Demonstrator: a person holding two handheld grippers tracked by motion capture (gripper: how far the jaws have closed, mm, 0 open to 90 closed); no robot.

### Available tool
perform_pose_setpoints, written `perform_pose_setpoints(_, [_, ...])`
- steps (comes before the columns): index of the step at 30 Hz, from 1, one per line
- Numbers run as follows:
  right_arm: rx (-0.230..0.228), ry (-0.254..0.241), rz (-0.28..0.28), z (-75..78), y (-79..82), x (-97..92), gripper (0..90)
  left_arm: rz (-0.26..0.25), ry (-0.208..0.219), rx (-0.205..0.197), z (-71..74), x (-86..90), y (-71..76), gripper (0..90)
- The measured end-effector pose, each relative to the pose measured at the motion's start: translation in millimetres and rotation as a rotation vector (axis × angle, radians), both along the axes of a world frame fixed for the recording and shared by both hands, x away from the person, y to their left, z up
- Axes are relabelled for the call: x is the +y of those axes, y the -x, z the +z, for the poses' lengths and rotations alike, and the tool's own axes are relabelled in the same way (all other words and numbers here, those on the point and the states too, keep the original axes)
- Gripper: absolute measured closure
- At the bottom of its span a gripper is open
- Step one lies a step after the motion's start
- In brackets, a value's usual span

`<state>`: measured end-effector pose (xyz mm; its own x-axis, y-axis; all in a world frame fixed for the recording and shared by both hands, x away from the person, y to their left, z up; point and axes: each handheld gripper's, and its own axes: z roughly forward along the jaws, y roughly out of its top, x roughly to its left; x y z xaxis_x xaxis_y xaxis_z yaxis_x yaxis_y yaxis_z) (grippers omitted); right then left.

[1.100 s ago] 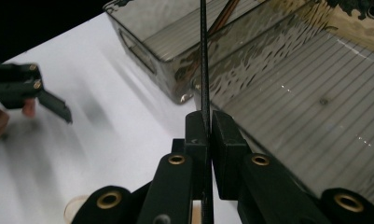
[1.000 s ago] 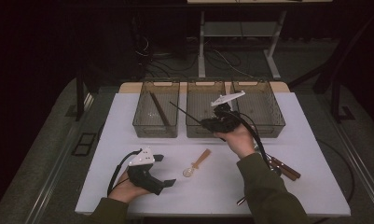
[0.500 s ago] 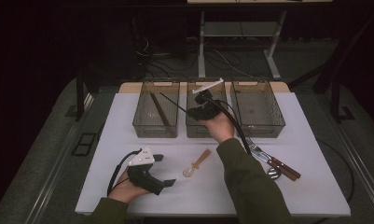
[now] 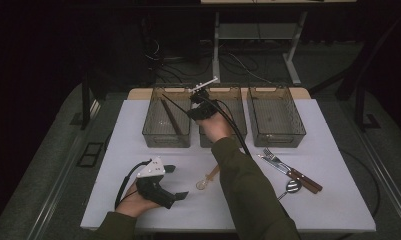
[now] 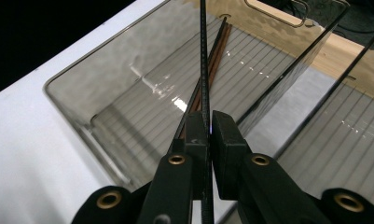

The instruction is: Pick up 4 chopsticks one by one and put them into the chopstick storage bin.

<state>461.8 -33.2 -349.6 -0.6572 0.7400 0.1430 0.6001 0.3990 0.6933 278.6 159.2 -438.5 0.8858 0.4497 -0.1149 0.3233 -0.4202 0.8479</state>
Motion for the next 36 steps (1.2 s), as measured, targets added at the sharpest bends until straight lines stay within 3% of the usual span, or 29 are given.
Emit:
perform_pose_setpoints(11, [0.034, 0.018, -0.040, -7.9, -22.7, 29.2, 85.1, 0.002, 0.013, 0.003, 0.5, 0.9, -0.7, 0.0])
perform_pose_setpoints(26, [0.057, 0.037, -0.056, -16.9, -29.5, 58.1, 84.0, 0.002, 0.031, 0.002, 1.6, 0.7, 0.7, 0.0])
perform_pose_setpoints(30, [0.039, 0.034, -0.048, -15.3, -28.4, 57.6, 69.8, 0.002, 0.035, -0.004, 1.4, 0.9, 0.4, 0.0])
perform_pose_setpoints(36, [0.032, 0.019, -0.008, -10.2, -24.9, 52.8, 59.7, 0.000, 0.025, -0.004, 1.4, 1.4, 0.0, 0.0])
